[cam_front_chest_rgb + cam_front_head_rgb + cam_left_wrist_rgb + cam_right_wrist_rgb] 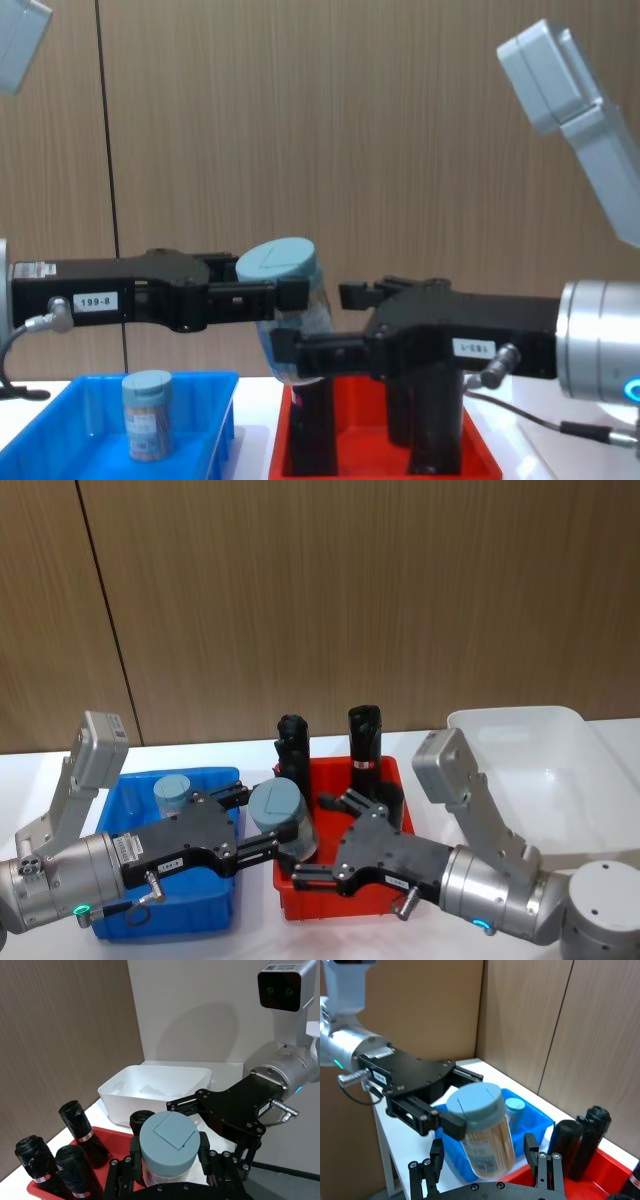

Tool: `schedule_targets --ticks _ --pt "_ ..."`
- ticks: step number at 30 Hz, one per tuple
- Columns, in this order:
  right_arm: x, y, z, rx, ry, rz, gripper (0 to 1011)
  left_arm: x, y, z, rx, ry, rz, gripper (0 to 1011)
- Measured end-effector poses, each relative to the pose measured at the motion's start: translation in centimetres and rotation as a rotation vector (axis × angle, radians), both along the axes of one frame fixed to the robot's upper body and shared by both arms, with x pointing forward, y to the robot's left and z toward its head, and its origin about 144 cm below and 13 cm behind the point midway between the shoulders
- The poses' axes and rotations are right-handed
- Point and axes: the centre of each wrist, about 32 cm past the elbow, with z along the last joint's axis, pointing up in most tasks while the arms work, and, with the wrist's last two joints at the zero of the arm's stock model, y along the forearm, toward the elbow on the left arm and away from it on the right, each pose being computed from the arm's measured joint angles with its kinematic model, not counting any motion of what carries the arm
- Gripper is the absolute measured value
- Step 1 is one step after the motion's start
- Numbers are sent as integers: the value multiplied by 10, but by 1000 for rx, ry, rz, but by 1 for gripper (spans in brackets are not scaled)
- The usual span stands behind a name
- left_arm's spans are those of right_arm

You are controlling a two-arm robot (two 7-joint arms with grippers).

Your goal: Pick the cotton swabs from the blue box and place them into the white box.

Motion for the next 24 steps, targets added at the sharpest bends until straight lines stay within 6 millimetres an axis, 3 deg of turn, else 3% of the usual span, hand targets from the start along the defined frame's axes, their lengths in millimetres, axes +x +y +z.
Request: schedule_targets --ticks 24 --pt "3 21 -9 55 -38 61 1004 0 0 0 0 0 -1 671"
